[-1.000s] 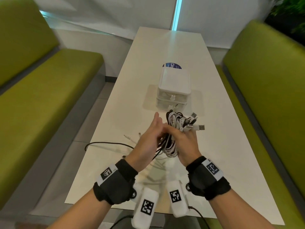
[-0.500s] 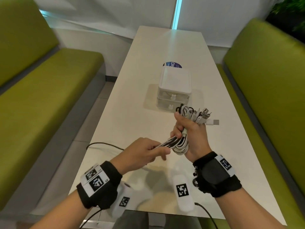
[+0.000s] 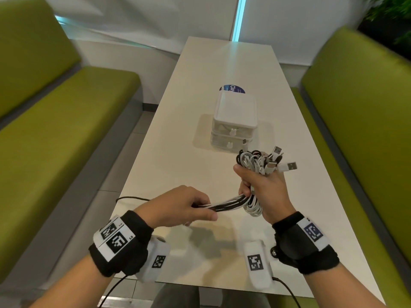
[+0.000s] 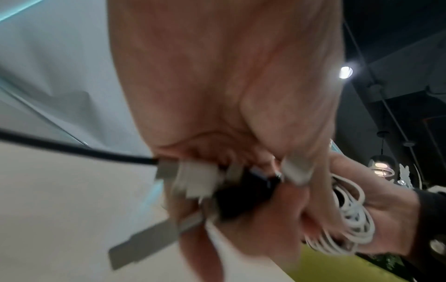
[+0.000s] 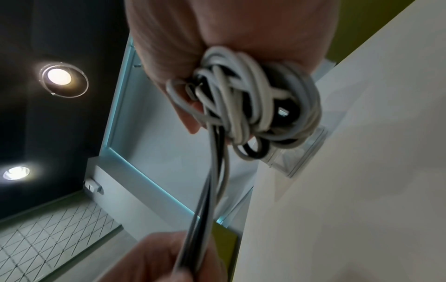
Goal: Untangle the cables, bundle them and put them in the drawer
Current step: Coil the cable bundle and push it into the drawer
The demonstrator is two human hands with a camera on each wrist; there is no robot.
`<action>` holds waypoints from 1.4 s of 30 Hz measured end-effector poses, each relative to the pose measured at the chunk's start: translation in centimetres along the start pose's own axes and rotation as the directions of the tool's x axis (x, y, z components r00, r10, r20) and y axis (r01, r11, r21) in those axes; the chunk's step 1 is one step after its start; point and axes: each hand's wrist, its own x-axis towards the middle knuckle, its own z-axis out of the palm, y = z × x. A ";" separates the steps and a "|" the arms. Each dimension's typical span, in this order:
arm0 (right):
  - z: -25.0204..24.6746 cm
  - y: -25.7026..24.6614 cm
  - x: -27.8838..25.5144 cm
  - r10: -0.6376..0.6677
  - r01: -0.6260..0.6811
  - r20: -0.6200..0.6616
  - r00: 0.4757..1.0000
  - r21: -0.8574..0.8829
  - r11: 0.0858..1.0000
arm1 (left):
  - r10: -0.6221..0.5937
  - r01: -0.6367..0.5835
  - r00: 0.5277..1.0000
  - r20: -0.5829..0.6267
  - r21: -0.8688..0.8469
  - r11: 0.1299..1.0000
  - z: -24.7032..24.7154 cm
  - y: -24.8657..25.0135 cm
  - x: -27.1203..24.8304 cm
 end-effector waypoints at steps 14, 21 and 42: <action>1.0 -1.1 0.6 -0.129 0.173 0.128 0.983 -0.452 0.875 | 0.047 -0.065 0.980 -0.192 -0.085 0.994 -1.7 0.4 -0.7; 1.6 -0.9 0.3 0.065 0.044 0.338 0.939 -0.307 0.951 | 0.202 -0.216 0.972 -0.119 -0.118 0.969 -0.3 2.0 0.1; 1.1 -1.4 -0.7 0.225 -0.163 0.530 0.817 -0.163 0.973 | 0.268 -0.362 0.763 -0.588 -0.046 0.931 1.3 2.4 2.2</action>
